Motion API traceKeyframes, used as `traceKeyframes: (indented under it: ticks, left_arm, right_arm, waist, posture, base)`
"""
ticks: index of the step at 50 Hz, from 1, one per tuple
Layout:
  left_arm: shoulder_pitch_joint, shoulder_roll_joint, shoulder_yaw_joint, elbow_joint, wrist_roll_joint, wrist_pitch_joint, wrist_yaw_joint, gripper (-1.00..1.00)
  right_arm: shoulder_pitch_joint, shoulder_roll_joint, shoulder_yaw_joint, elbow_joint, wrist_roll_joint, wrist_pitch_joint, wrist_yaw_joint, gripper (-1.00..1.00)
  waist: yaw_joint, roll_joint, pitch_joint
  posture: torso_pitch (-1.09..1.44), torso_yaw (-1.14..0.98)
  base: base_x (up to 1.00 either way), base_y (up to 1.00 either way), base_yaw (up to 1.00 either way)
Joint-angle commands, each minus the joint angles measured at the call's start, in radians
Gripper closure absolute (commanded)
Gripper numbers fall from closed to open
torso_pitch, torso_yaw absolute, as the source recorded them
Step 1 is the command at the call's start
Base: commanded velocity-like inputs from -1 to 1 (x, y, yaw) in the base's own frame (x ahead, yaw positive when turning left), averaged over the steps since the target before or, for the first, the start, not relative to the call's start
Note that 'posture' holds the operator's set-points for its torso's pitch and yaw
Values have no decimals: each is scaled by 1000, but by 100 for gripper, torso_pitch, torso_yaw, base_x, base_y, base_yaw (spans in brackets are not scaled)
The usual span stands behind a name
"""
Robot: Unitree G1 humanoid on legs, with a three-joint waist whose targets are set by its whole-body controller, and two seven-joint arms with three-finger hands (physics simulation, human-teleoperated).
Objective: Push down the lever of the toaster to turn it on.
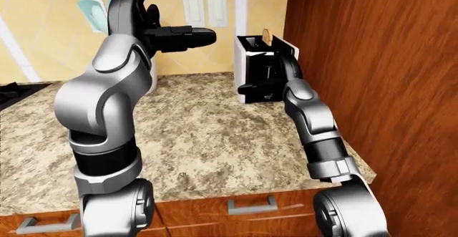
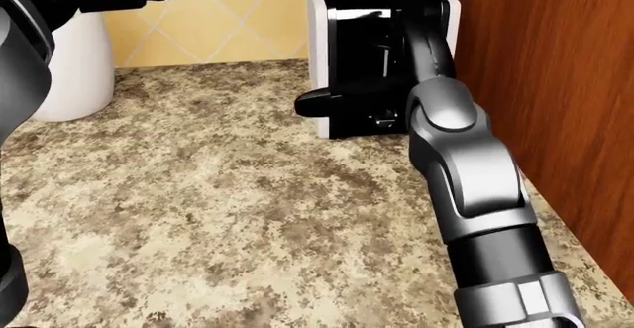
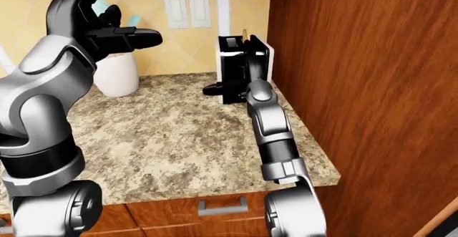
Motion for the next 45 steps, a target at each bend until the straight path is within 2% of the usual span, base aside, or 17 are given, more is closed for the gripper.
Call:
traceKeyframes:
  ticks: [1,19,45]
  left_arm:
    - [-32,9,7,-14,4,-31,-1,-100]
    - [-9,3,7,-22,6,-41,-2,-100]
    - [-1,-3,6,-23,7,-46,1,-100]
  right_arm:
    - [-33,-3,0,-24,7,4,7,-100]
    - [-53,8,6,45,-1,88,23,-100]
    - [-66,16,5,201,-10,9,31,-100]
  waist:
    - [1,1,-11]
    - [0,1,-13]
    - [-2,4,-14]
  posture:
    - [-35,0]
    - [-35,0]
    - [-35,0]
  base:
    - [0,0,0]
    - [0,0,0]
    - [0,0,0]
